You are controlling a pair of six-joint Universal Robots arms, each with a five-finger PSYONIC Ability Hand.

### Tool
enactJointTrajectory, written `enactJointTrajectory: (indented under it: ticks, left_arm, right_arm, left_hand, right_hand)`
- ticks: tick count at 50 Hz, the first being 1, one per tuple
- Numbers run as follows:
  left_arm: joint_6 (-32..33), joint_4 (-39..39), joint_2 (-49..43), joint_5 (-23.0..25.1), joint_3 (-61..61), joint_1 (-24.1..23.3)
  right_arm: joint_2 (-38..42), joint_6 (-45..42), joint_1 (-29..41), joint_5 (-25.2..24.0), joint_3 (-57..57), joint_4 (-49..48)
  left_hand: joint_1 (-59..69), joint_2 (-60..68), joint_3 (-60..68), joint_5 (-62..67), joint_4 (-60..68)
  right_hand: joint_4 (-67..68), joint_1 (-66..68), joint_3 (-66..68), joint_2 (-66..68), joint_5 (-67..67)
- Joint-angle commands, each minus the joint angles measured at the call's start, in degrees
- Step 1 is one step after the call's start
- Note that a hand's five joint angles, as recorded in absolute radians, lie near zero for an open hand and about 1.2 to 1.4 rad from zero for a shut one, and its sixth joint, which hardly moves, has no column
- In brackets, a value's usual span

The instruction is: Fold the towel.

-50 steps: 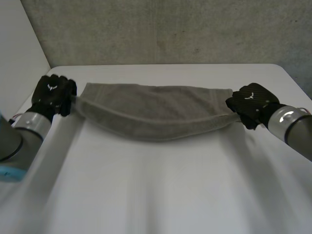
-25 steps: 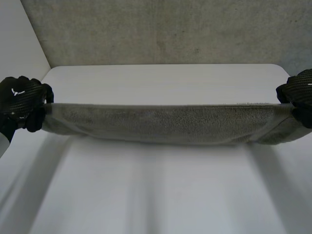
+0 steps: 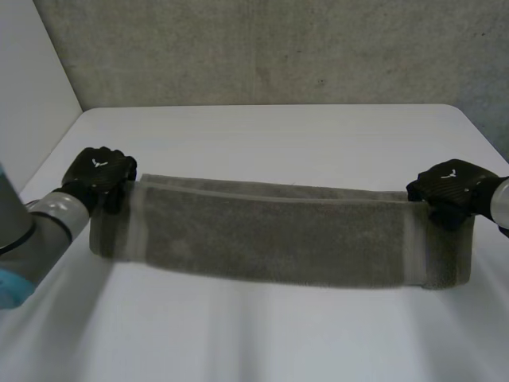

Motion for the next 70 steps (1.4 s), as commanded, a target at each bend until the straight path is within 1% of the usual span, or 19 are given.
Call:
enactJointTrajectory:
  ticks: [1,12,22,23,24,25,26,27,28,29,31,35,40,46,51,54,59,65,70]
  left_arm:
    - [0.0,-0.2,-12.6,-4.4,13.6,-3.4]
    - [0.5,1.3,-21.3,-6.1,23.1,-6.5]
    - [2.2,2.8,-23.3,-8.2,24.7,-7.6]
    - [2.2,2.9,-23.3,-8.3,24.6,-7.7]
    - [2.4,3.0,-23.2,-8.3,24.3,-7.8]
    - [2.4,3.0,-23.2,-8.3,24.3,-7.8]
    - [2.9,3.2,-23.0,-8.3,24.2,-7.9]
    - [2.9,3.2,-23.0,-8.3,24.2,-7.9]
    - [3.6,3.3,-22.8,-8.6,24.0,-7.9]
    - [4.3,3.4,-22.6,-8.9,23.7,-8.0]
    - [4.7,3.4,-22.2,-9.1,23.6,-8.2]
    - [4.8,3.5,-20.7,-9.5,22.8,-8.3]
    - [4.2,3.6,-16.3,-10.1,19.5,-7.0]
    - [3.6,3.5,-13.1,-9.7,15.5,-6.2]
    - [-0.1,3.6,-7.9,-8.4,8.5,-6.1]
    - [-1.4,3.7,-6.5,-7.7,6.6,-6.1]
    - [-5.9,3.8,-2.7,-4.0,1.9,-6.0]
    - [-9.1,4.5,-0.6,-3.2,-0.4,-5.9]
    - [-11.7,5.3,-0.1,-3.2,-1.1,-6.0]
  right_arm:
    - [8.4,3.9,3.8,6.2,-5.8,-8.9]
    - [14.5,5.1,6.8,11.1,-8.2,-19.8]
    - [16.2,7.3,7.1,11.3,-9.1,-23.4]
    - [16.2,7.7,7.3,11.3,-9.1,-23.8]
    - [16.2,8.4,7.4,11.3,-9.1,-24.2]
    - [16.2,8.4,7.4,11.3,-9.1,-24.2]
    - [16.2,9.2,7.6,11.4,-9.0,-24.5]
    - [16.2,9.2,7.6,11.4,-9.0,-24.5]
    - [16.2,10.6,7.6,11.3,-8.8,-24.8]
    - [16.0,12.3,7.5,11.3,-8.5,-25.1]
    - [15.6,13.7,7.4,11.3,-8.1,-25.3]
    - [13.3,15.7,7.2,11.2,-7.1,-25.5]
    - [5.5,16.8,6.6,10.9,-1.9,-25.8]
    - [0.5,16.8,6.5,10.7,3.0,-25.3]
    - [-5.5,16.7,6.2,10.9,11.1,-24.4]
    - [-6.6,16.7,5.5,10.8,13.0,-23.6]
    - [-7.4,16.5,2.1,8.8,18.7,-19.5]
    - [-6.7,16.1,0.4,5.3,22.2,-19.6]
    - [-5.1,16.0,-2.5,2.2,23.7,-21.8]
  left_hand:
    - [-6.9,-7.1,-8.8,-17.5,-7.4]
    - [-6.9,-7.1,-8.8,-17.5,-7.4]
    - [-6.9,-7.1,-8.8,-17.5,-7.4]
    - [-17.5,-17.8,-19.5,-28.2,-18.1]
    - [-32.3,-32.5,-34.2,-42.9,-32.8]
    - [-32.4,-32.7,-34.4,-43.1,-33.0]
    - [-45.1,-45.3,-47.0,-55.7,-45.6]
    - [-45.2,-45.5,-47.2,-55.9,-45.8]
    - [-56.7,-56.9,-58.6,-67.4,-57.2]
    - [-69.3,-69.5,-71.2,-80.0,-69.8]
    - [-75.0,-75.2,-76.9,-85.6,-75.5]
    - [-75.7,-75.9,-77.6,-86.3,-76.2]
    - [-75.7,-75.9,-77.6,-86.3,-76.2]
    - [-75.5,-75.7,-77.4,-86.2,-76.0]
    - [-75.3,-75.6,-77.3,-86.0,-75.9]
    - [-75.3,-75.6,-77.3,-86.0,-75.9]
    - [-75.0,-75.2,-76.9,-85.7,-75.5]
    - [-75.0,-75.2,-76.9,-85.6,-75.5]
    - [-75.0,-75.2,-76.9,-85.6,-75.5]
  right_hand:
    - [2.8,2.9,2.5,2.6,1.9]
    - [2.8,2.9,2.5,2.6,1.9]
    - [2.8,2.9,2.5,2.6,1.9]
    - [1.7,1.8,1.4,1.5,0.8]
    - [-21.3,-21.2,-21.6,-21.5,-22.2]
    - [-21.6,-21.4,-21.8,-21.7,-22.4]
    - [-45.0,-44.9,-45.3,-45.2,-45.9]
    - [-45.3,-45.1,-45.5,-45.4,-46.1]
    - [-58.9,-58.8,-59.2,-59.1,-59.8]
    - [-64.6,-64.4,-64.8,-64.7,-65.4]
    - [-67.2,-67.1,-67.5,-67.4,-68.1]
    - [-67.2,-67.1,-67.5,-67.4,-68.1]
    - [-67.2,-67.1,-67.5,-67.4,-68.1]
    - [-67.2,-67.1,-67.5,-67.4,-68.1]
    - [-67.2,-67.1,-67.5,-67.4,-68.1]
    - [-67.2,-67.1,-67.5,-67.4,-68.1]
    - [-59.3,-59.1,-59.5,-59.4,-60.1]
    - [-58.4,-58.2,-58.6,-58.6,-59.3]
    - [-51.2,-51.0,-51.4,-51.3,-52.0]
